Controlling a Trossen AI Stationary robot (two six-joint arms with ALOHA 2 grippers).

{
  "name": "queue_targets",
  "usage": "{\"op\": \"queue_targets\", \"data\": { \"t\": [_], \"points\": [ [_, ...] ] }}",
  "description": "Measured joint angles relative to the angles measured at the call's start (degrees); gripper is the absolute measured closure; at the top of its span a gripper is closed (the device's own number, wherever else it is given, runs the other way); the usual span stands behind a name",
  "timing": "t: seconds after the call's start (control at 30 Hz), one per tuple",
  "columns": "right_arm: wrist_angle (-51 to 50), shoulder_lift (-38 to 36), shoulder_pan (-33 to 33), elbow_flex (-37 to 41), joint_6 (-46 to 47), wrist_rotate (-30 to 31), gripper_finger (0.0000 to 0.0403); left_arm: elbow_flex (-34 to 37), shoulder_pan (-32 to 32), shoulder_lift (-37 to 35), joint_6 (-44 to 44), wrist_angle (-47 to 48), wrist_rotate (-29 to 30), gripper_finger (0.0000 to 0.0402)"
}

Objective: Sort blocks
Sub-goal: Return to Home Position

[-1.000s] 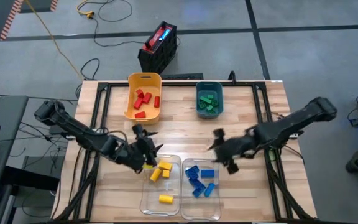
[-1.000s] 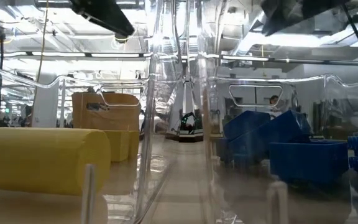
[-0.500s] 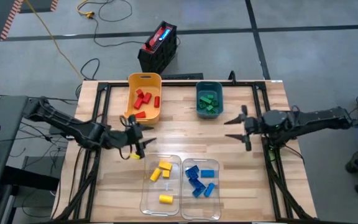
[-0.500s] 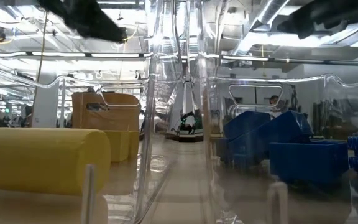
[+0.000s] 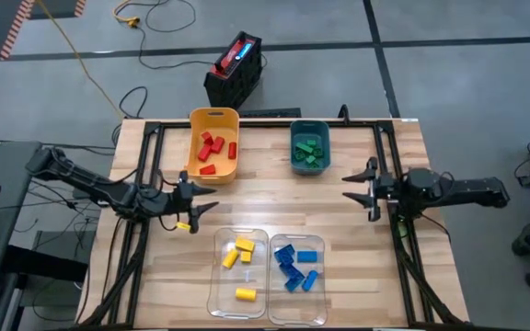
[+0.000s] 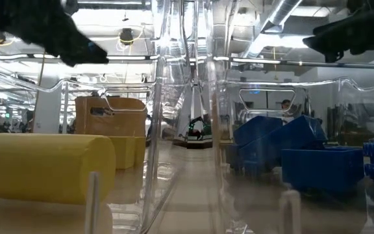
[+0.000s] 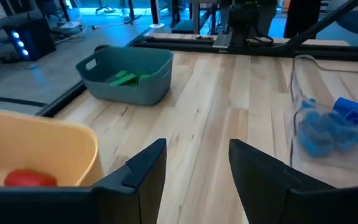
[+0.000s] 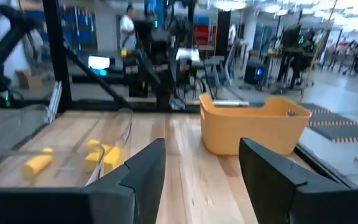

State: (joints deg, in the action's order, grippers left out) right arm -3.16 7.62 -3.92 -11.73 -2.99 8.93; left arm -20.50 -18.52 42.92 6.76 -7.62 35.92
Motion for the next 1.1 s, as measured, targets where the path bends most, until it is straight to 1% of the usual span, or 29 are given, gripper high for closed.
{"op": "queue_targets", "data": {
  "t": [0.23,0.43,0.5,0.7,0.8,0.9,1.1],
  "points": [
    [7.12,-7.61,0.00,6.86,-1.87,0.00,0.0200,7.54,0.39,-8.22,1.43,-3.68,-0.16,0.0240],
    [9.24,-7.59,1.22,9.71,-1.96,-0.01,0.0224,12.36,0.35,-14.45,2.91,-3.37,-1.46,0.0251],
    [9.19,-7.53,1.82,10.61,-1.46,-0.80,0.0233,13.36,0.34,-16.53,2.93,-1.81,-2.97,0.0255],
    [8.64,-7.55,3.58,11.11,-0.01,-10.07,0.0263,16.20,0.37,-24.66,2.07,-0.13,-7.18,0.0262],
    [8.49,-7.55,3.74,11.11,0.68,-10.58,0.0278,16.97,0.37,-28.58,1.12,1.69,-10.92,0.0263],
    [6.09,-7.55,3.50,11.11,3.32,-10.60,0.0288,17.06,0.34,-31.77,0.61,6.14,-13.47,0.0263],
    [4.23,-7.53,3.09,11.07,7.49,-10.56,0.0292,16.73,0.34,-35.90,-0.74,11.07,-17.50,0.0263]
  ]
}}
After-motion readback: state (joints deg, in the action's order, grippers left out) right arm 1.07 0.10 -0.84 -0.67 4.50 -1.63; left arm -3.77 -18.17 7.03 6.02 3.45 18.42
